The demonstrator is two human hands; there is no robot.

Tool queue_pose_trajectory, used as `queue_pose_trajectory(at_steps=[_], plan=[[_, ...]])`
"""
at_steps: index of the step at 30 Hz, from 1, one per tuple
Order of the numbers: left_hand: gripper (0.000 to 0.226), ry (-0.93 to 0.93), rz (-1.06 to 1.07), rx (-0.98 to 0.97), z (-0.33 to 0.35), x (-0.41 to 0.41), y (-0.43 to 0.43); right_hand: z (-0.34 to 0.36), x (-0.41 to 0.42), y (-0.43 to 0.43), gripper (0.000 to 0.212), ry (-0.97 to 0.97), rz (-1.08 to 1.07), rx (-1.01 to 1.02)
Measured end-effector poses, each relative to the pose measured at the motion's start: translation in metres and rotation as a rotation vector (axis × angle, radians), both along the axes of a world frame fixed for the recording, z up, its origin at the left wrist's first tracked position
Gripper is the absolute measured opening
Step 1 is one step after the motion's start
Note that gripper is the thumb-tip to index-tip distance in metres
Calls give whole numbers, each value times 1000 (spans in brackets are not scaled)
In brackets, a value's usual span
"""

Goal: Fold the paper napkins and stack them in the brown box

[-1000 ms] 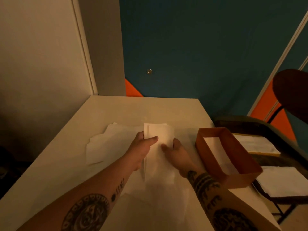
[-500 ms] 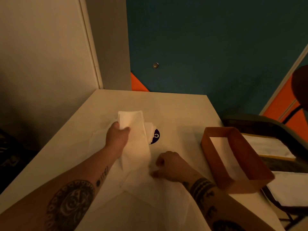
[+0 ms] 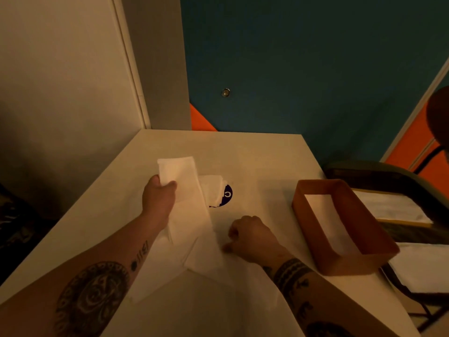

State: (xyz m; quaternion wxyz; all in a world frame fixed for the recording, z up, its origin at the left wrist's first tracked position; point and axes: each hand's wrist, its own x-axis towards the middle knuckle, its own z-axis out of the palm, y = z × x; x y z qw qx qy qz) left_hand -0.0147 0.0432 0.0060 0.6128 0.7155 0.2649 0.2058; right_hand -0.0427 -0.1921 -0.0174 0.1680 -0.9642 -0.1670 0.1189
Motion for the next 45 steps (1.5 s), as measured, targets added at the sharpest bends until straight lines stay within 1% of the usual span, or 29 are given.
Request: queue_pose_trajectory(at_steps=[3, 8, 11, 14, 16, 19, 22, 24, 25, 28, 29, 33, 35, 37, 39, 40, 42, 44, 45], plan=[[12, -16, -7, 9, 0, 0, -3, -2, -3, 3, 32, 20, -18, 20], [16, -15, -16, 7, -1, -2, -5, 0, -6, 2, 21, 73, -35, 48], [18, -23, -12, -3, -1, -2, -3, 7, -8, -3, 13, 79, -36, 131], [20, -26, -12, -21, -3, -3, -2, 13, -7, -9, 12, 86, -72, 219], [18, -35, -18, -34, -3, -3, -3, 16, -6, -12, 12, 106, -95, 252], [15, -49, -30, -57, -2, -4, -6, 22, -5, -18, 17, 109, -123, 306], [17, -51, -43, -81, 1, -4, -9, 31, -6, -25, 13, 30, -178, 458], [17, -56, -53, -103, 2, -4, -10, 37, -5, -29, 19, 41, -206, 559], [16, -57, -58, -112, 3, -4, -11, 40, -4, -31, 21, 53, -209, 568], [14, -64, -81, -130, 6, -5, -13, 39, 4, -36, 10, 5, -215, 492], [14, -64, -87, -137, 6, -5, -14, 38, 7, -38, 10, -9, -218, 456], [15, -70, -103, -162, 8, -6, -16, 30, 9, -41, 21, -47, -231, 302], [15, -69, -113, -174, 8, -6, -15, 32, 7, -41, 20, -81, -280, 320], [13, -77, -120, -196, 9, -5, -15, 39, 8, -40, 13, -121, -323, 394], [12, -89, -132, -232, 11, -4, -15, 57, 7, -38, 11, -173, -339, 452], [13, -94, -143, -254, 13, -3, -16, 67, 8, -36, 11, -192, -347, 515], [14, -103, -174, -294, 16, 0, -20, 84, 11, -30, 12, -171, -384, 765], [19, -104, -206, -317, 20, 2, -26, 98, 14, -20, 12, -79, -435, 1062], [23, -99, -224, -327, 22, 3, -29, 102, 16, -13, 12, -43, -450, 1140]])
